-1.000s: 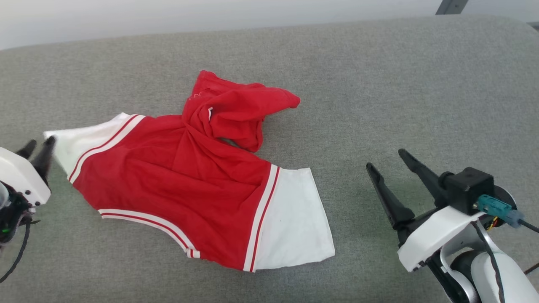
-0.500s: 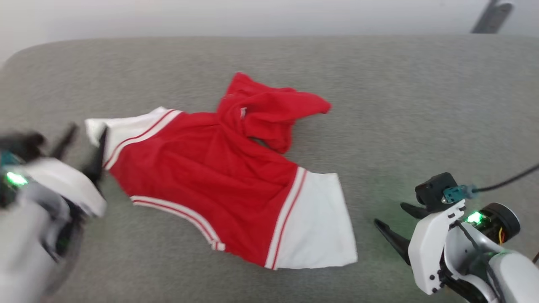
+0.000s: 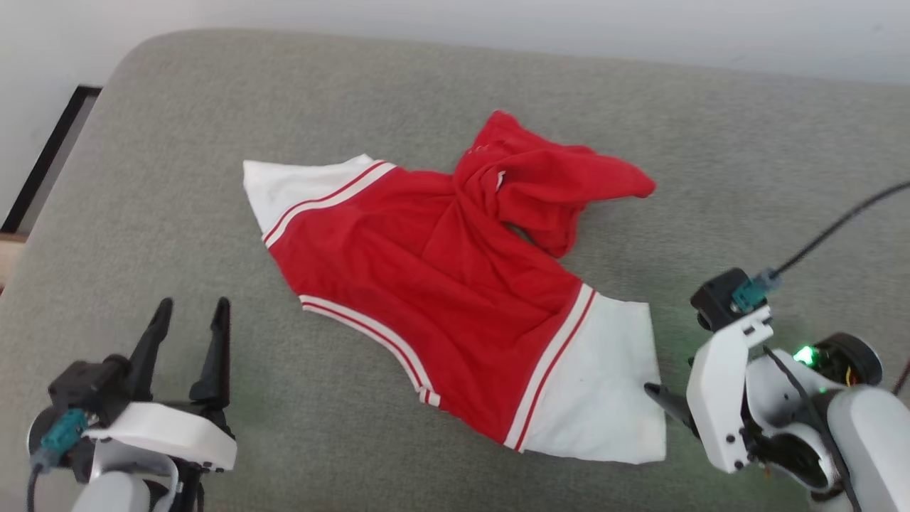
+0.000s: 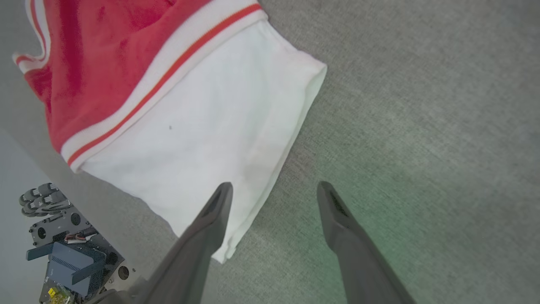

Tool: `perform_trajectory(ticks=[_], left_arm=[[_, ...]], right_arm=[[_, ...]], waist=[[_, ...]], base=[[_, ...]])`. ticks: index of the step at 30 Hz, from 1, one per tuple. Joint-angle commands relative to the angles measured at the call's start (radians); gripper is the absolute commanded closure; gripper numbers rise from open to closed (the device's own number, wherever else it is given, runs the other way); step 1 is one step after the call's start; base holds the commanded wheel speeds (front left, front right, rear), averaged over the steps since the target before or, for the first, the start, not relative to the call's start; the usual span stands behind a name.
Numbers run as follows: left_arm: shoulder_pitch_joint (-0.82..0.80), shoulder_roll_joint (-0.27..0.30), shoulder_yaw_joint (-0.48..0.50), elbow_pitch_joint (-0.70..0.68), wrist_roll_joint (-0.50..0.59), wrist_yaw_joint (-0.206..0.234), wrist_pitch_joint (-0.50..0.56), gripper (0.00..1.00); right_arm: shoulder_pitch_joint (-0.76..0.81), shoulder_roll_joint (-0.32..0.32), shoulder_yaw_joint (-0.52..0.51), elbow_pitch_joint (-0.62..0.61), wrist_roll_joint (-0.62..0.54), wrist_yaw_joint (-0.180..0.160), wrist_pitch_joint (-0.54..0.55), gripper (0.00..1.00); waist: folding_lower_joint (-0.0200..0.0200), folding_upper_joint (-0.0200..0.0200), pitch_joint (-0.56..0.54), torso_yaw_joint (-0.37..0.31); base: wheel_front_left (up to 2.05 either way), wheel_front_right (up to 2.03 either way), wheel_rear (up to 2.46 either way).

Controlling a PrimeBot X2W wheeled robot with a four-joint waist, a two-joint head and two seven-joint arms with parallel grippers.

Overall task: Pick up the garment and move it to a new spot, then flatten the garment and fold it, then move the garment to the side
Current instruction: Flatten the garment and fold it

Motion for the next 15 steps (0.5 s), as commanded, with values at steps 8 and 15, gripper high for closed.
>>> perform_trajectory(ticks=[8,15], left_arm=[[0.022,-0.112,0.084,-0.053,0.098,-0.044,-0.002,0.0],[0.016,-0.139,0.069,-0.07,0.105,-0.046,-0.002,0.0]], right_arm=[[-0.063,0.031,-0.002,0.078,-0.045,0.0,0.051,0.0],[-0.061,0.044,0.045,0.153,-0.079,0.0,0.07,0.78]], waist=[[0.0,-0.0001,0.059,0.063],[0.0,-0.0001,0.076,0.081]], base=[[0.0,0.0,0.0],[0.0,0.0,0.0]])
